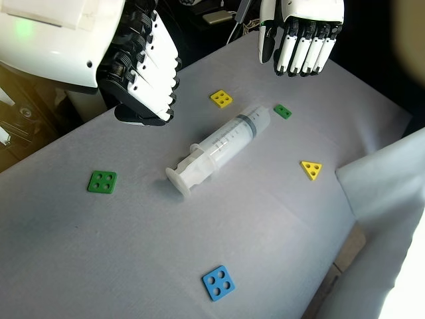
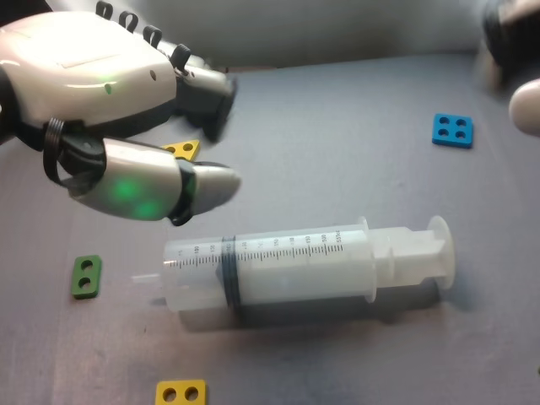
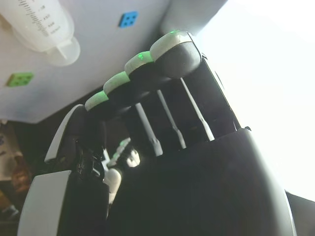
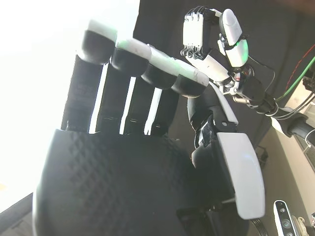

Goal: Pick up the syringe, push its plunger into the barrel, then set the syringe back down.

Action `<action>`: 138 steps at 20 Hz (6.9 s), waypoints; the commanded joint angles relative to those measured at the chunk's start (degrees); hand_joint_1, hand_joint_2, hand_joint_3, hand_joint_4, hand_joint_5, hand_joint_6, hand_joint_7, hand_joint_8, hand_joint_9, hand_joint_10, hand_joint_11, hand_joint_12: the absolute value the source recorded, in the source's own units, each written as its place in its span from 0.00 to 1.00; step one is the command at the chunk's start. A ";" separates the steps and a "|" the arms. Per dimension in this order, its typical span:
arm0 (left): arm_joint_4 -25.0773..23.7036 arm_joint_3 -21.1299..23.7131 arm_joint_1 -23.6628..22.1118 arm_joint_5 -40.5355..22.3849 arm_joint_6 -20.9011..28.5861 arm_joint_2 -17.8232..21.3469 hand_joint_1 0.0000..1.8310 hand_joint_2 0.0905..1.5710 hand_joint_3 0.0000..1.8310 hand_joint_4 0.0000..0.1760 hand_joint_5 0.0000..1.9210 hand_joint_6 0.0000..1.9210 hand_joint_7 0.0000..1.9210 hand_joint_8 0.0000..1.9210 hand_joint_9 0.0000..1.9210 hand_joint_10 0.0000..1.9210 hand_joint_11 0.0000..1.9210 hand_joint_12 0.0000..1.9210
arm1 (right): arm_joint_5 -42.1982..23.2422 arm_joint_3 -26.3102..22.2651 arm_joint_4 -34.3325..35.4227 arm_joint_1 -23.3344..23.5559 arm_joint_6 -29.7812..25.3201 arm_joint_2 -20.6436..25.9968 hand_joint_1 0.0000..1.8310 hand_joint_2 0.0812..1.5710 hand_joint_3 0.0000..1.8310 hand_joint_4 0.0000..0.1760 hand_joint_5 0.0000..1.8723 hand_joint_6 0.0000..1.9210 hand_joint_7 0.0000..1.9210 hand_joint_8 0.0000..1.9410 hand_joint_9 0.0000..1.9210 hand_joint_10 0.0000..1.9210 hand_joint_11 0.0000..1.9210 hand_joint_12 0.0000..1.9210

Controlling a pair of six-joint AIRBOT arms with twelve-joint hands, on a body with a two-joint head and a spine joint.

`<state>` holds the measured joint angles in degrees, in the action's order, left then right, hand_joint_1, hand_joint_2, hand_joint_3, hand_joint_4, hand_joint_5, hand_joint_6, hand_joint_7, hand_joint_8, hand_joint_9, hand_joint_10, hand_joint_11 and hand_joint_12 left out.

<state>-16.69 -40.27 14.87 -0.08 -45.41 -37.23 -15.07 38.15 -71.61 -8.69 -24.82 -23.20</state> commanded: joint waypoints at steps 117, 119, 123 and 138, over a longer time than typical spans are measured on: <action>83.74 -4.88 12.50 -38.98 -68.43 -25.87 0.74 0.72 0.00 0.00 0.41 0.59 0.46 0.63 0.44 0.67 0.38 0.50 | 36.60 -6.00 5.66 -1.75 -57.22 1.37 0.00 0.79 0.00 0.00 0.19 0.00 0.16 0.00 0.13 0.00 0.00 0.30; 83.74 -5.00 12.18 -38.41 -67.95 -25.44 0.74 0.72 0.00 0.00 0.41 0.59 0.46 0.63 0.44 0.67 0.38 0.50 | 37.63 -6.09 12.71 -2.40 -57.10 1.69 0.00 0.79 0.00 0.00 0.19 0.00 0.16 0.00 0.13 0.00 0.00 0.31; 84.27 -5.62 11.33 -38.15 -66.94 -25.13 0.74 0.73 0.00 0.00 0.42 0.57 0.43 0.68 0.43 0.69 0.37 0.50 | 38.62 -6.19 23.18 -4.10 -57.03 2.06 0.00 0.79 0.00 0.00 0.17 0.00 0.15 0.00 0.12 0.00 0.00 0.29; 84.63 -5.72 10.71 -36.47 -66.31 -25.04 0.74 0.74 0.00 0.00 0.40 0.61 0.43 0.70 0.42 0.68 0.37 0.52 | 38.70 -8.87 31.32 -7.97 -55.58 1.61 0.00 0.79 0.00 0.00 0.17 0.00 0.14 0.00 0.11 0.00 0.00 0.26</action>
<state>71.16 -46.04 26.76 -34.00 -112.29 -62.57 27.33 29.50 -39.11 -17.08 -79.92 -21.65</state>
